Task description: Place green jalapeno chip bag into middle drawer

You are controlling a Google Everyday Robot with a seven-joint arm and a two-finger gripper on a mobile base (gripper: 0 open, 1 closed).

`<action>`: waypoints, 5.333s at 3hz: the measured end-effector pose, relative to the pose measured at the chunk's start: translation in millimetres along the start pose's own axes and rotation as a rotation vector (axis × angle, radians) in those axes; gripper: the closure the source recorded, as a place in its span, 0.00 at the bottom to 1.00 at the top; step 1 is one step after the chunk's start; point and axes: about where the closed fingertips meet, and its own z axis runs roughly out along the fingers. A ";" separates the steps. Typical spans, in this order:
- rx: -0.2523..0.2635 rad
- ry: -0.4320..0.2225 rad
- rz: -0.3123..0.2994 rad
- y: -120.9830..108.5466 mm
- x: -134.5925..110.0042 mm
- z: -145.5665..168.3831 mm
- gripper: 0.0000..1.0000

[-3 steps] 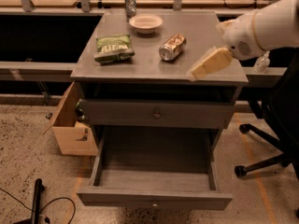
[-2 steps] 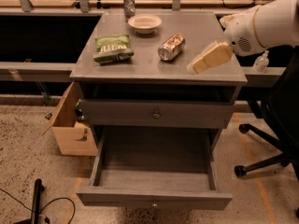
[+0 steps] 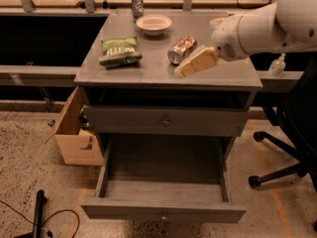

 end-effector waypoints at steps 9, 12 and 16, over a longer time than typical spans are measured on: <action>-0.275 -0.146 0.139 26.8 -57.5 309.4 0.82; -0.275 -0.147 0.138 25.5 -61.9 306.7 1.00; -0.230 -0.313 0.057 115.4 -152.7 135.7 1.00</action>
Offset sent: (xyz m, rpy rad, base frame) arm 0.1090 0.1505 -0.0418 0.1760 0.0551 0.1871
